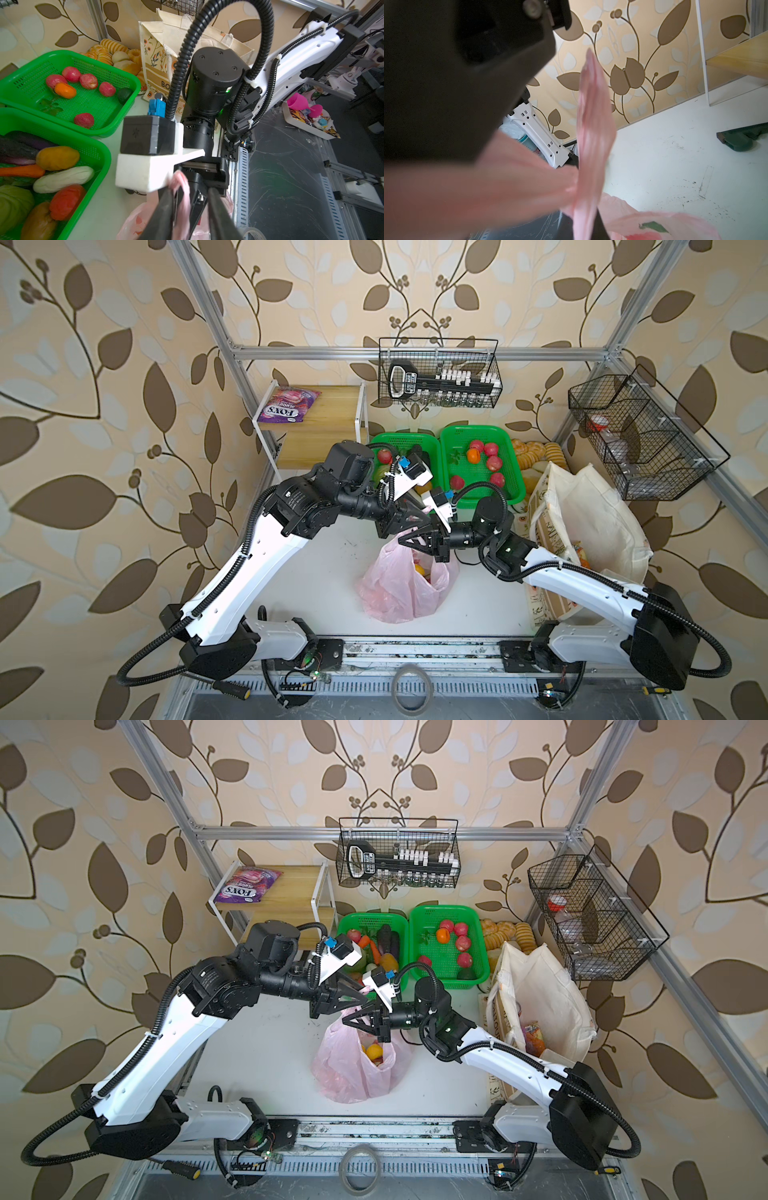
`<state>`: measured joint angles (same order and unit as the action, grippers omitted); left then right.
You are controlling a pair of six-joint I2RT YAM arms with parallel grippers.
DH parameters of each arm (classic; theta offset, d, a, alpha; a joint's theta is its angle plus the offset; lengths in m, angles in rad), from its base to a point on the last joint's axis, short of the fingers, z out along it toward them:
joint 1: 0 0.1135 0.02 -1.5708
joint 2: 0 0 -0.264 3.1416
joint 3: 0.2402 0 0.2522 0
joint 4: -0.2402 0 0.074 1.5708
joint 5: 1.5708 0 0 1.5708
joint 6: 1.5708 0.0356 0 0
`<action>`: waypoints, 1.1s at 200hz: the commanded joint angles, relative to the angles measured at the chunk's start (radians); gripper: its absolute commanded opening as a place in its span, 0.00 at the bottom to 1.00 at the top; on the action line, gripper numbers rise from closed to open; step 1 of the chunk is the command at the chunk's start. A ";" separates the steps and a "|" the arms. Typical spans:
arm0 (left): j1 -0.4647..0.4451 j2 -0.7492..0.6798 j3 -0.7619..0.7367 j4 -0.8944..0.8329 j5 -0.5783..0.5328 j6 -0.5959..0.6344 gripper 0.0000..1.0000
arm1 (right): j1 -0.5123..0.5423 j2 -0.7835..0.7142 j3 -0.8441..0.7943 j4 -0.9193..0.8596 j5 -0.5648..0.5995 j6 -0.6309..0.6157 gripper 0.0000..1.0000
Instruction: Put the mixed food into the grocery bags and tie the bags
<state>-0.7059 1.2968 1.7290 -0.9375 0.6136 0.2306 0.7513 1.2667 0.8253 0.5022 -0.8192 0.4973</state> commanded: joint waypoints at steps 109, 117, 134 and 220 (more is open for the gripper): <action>0.005 -0.163 -0.147 0.037 -0.386 -0.233 0.74 | -0.001 -0.005 -0.009 0.075 0.035 0.022 0.08; 0.005 -0.164 -0.166 0.057 -0.375 -0.243 0.68 | 0.000 -0.004 -0.008 0.075 0.036 0.024 0.08; 0.005 -0.162 -0.184 0.110 -0.370 -0.275 0.43 | -0.001 0.002 -0.008 0.070 0.045 0.028 0.08; 0.005 -0.203 -0.303 0.326 -0.447 -0.444 0.00 | -0.004 0.044 0.018 0.077 0.197 0.230 0.24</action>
<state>-0.7055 1.1152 1.4433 -0.7162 0.1947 -0.1345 0.7475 1.2816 0.8253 0.5224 -0.6720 0.6117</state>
